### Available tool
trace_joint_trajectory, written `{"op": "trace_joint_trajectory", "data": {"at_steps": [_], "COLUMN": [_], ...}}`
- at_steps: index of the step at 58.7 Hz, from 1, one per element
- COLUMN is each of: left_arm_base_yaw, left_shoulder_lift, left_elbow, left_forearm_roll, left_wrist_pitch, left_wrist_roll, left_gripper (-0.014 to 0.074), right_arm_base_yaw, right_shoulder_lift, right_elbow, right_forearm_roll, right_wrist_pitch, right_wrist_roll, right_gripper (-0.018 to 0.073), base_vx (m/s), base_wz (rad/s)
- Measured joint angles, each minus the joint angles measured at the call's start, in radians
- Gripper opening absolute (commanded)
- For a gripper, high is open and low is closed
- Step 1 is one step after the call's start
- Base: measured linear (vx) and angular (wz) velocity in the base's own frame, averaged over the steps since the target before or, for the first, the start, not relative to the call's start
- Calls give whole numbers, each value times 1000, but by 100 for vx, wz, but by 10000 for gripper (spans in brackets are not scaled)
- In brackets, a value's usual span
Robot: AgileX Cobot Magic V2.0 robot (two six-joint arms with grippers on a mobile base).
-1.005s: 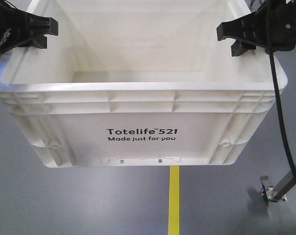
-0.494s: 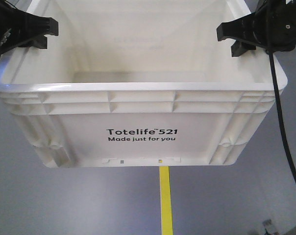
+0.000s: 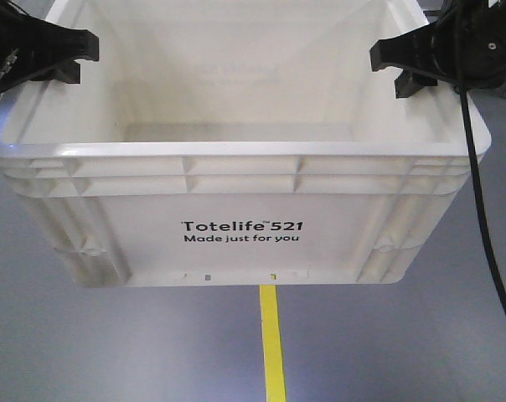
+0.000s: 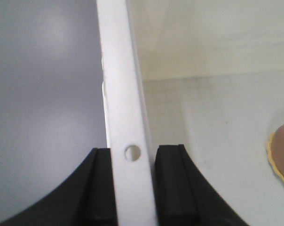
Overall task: Place moving items into box and shelve
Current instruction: 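Keep gripping the tote rims while the base turns along the shelving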
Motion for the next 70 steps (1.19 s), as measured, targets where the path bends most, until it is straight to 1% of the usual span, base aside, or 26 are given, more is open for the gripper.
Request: {"op": "trace_joint_trajectory", "data": {"at_steps": [23,70], "left_arm_base_yaw": [0,0], "left_shoulder_lift": [0,0], "left_elbow": [0,0], "left_forearm_roll": [1,1], "left_wrist_pitch": [1,-1], "left_wrist_roll": [0,0], "left_gripper": [2,2], "right_arm_base_yaw": [0,0], "right_shoulder_lift": [0,0], "right_elbow": [0,0], "right_forearm_roll": [0,1], "right_wrist_pitch": [0,0], "right_wrist_roll": [0,0], "right_gripper": [-5,-5], "base_vx": [57,53], "base_wz": [-24,-44]}}
